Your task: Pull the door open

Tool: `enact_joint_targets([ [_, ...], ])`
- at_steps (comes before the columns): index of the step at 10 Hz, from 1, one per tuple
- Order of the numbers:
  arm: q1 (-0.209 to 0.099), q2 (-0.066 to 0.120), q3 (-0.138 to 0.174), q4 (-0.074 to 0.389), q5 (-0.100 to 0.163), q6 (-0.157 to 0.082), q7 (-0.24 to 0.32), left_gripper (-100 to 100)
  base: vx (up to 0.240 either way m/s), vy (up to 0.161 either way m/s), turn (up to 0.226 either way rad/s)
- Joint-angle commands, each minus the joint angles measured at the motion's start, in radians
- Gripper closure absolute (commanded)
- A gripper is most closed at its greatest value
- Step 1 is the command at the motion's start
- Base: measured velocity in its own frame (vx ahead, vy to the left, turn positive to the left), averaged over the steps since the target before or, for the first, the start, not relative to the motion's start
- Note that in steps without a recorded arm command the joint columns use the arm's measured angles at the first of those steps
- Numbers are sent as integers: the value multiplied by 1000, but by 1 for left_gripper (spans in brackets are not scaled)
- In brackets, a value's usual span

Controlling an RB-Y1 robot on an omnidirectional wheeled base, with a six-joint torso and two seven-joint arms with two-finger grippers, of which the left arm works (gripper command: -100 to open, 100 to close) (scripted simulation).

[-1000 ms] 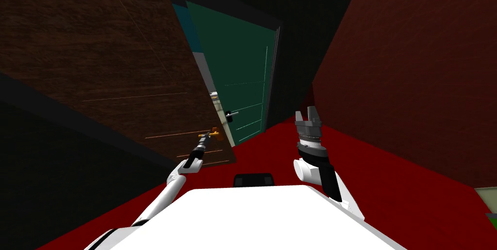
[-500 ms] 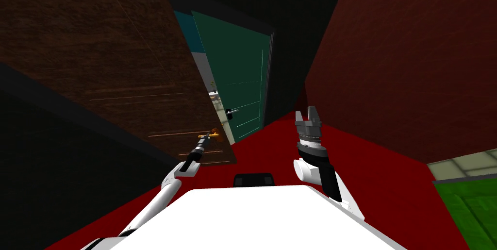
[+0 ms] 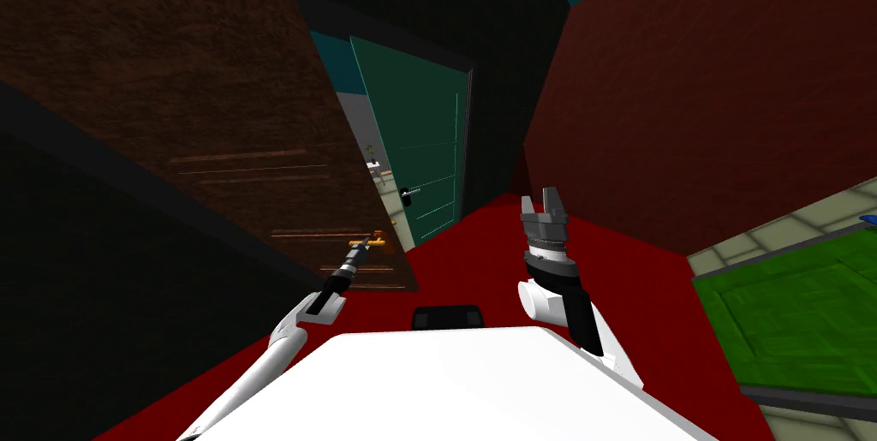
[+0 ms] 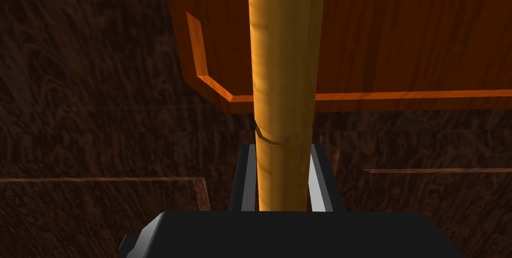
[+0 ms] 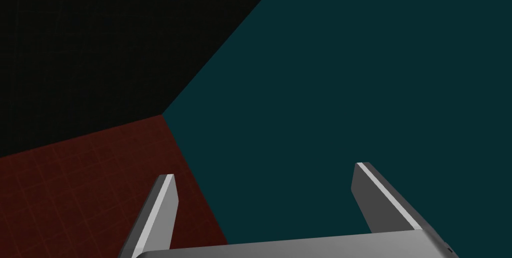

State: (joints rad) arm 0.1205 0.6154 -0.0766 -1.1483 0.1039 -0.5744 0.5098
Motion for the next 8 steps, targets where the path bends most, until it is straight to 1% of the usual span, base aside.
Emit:
enact_joint_targets([
  [1, 7, 12, -16, 5, -3, -29, 16, 100, -171, 76, -72],
  [2, 6, 8, -10, 3, -2, -14, 9, 100, -80, 29, -11],
  [3, 23, 24, -23, 7, -4, -45, 24, 100, -162, 41, -130],
  [4, 26, 29, -25, 8, -5, -52, 28, 100, -218, 86, -138],
  [8, 58, 71, -46, 12, -7, -122, 63, 100, -205, 90, -145],
])
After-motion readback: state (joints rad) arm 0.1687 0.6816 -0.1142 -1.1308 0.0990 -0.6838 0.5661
